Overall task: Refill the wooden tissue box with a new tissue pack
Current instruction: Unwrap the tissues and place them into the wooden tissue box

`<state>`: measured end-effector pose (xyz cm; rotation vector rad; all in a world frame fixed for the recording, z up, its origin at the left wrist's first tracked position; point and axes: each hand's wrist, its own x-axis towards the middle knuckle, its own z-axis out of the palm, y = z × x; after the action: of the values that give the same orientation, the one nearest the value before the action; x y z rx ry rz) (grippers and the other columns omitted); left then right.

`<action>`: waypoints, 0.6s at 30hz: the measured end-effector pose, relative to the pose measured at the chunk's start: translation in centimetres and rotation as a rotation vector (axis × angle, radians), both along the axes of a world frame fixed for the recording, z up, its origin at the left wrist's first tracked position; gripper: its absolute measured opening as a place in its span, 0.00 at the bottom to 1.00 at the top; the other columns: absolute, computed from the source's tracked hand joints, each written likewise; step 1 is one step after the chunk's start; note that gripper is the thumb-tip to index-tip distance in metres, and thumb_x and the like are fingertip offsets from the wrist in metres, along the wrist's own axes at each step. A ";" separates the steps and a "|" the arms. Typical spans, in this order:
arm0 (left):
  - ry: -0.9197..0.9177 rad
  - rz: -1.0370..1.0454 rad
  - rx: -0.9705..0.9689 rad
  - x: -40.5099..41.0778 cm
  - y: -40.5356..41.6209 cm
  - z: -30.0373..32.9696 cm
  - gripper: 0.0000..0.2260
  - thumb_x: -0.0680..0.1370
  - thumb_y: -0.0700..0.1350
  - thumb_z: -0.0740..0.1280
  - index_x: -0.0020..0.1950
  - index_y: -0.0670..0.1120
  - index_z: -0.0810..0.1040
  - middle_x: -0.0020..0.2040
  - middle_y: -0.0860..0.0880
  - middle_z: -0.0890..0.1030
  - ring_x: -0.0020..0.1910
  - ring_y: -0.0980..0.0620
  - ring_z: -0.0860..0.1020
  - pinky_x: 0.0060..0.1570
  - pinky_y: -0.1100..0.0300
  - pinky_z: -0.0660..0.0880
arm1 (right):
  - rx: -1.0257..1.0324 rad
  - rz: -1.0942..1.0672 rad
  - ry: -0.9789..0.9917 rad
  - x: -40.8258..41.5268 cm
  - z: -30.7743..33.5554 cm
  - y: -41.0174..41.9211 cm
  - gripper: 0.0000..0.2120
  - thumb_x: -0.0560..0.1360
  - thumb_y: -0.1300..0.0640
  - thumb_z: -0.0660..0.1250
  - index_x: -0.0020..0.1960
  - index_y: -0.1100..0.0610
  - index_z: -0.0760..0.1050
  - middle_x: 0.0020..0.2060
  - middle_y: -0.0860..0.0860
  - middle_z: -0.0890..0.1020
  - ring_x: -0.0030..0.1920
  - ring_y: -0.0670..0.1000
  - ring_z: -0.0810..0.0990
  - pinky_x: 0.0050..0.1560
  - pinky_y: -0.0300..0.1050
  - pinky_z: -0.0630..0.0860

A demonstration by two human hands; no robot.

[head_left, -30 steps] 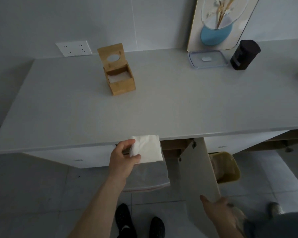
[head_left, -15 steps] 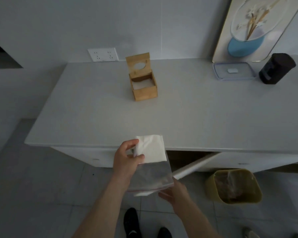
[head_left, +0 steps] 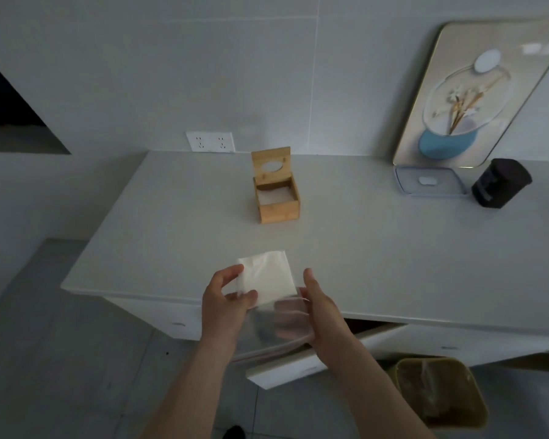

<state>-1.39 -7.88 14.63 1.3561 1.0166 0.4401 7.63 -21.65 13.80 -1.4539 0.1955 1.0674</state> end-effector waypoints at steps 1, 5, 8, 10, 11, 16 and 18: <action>-0.013 0.018 0.007 0.2 0.2 0.3 0.24 0.72 0.30 0.73 0.62 0.51 0.78 0.63 0.54 0.77 0.50 0.55 0.80 0.43 0.56 0.85 | 0.016 0.030 -0.028 0.2 0.7 0.3 0.30 0.76 0.32 0.60 0.58 0.57 0.81 0.47 0.55 0.89 0.49 0.58 0.88 0.56 0.58 0.83; -0.028 0.074 0.013 0.6 1.5 1.3 0.24 0.72 0.31 0.74 0.62 0.53 0.78 0.65 0.53 0.76 0.56 0.46 0.81 0.40 0.61 0.83 | 0.067 0.098 -0.088 0.6 2.3 1.7 0.22 0.74 0.43 0.72 0.59 0.58 0.79 0.50 0.57 0.88 0.47 0.59 0.88 0.56 0.62 0.83; -0.053 0.113 -0.013 1.2 3.1 1.8 0.23 0.72 0.31 0.73 0.62 0.51 0.78 0.66 0.52 0.76 0.52 0.50 0.81 0.36 0.66 0.82 | 0.078 0.144 -0.099 1.2 2.9 3.2 0.16 0.74 0.55 0.75 0.60 0.59 0.79 0.52 0.59 0.87 0.48 0.58 0.88 0.49 0.55 0.85; -0.076 0.149 -0.030 1.9 4.5 1.9 0.23 0.73 0.30 0.72 0.64 0.49 0.78 0.65 0.52 0.76 0.49 0.54 0.79 0.32 0.70 0.79 | 0.105 0.143 -0.079 1.8 3.2 4.5 0.18 0.73 0.60 0.75 0.61 0.57 0.78 0.53 0.60 0.86 0.49 0.59 0.88 0.48 0.55 0.86; -0.083 0.168 -0.038 2.3 5.4 1.9 0.23 0.73 0.29 0.72 0.64 0.48 0.78 0.65 0.51 0.76 0.49 0.55 0.78 0.31 0.71 0.79 | 0.113 0.145 -0.076 2.1 3.4 5.2 0.19 0.72 0.62 0.75 0.62 0.57 0.77 0.53 0.60 0.86 0.49 0.59 0.88 0.48 0.55 0.85; -0.055 0.221 -0.077 5.1 10.5 1.6 0.23 0.73 0.31 0.73 0.64 0.47 0.76 0.67 0.48 0.75 0.56 0.47 0.78 0.39 0.62 0.79 | 0.131 0.162 -0.124 4.5 4.2 9.8 0.23 0.73 0.68 0.72 0.66 0.58 0.75 0.51 0.65 0.85 0.49 0.62 0.87 0.51 0.56 0.85; -0.001 0.170 -0.049 6.0 12.7 1.5 0.20 0.74 0.35 0.74 0.63 0.48 0.76 0.66 0.48 0.75 0.53 0.49 0.79 0.42 0.58 0.81 | 0.127 0.144 -0.151 5.6 4.8 11.8 0.22 0.74 0.70 0.71 0.66 0.59 0.74 0.50 0.66 0.85 0.48 0.62 0.87 0.52 0.56 0.85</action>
<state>4.65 4.79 16.15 1.2306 1.1403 0.5391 13.21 -9.86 18.60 -1.4424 -0.0841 1.0607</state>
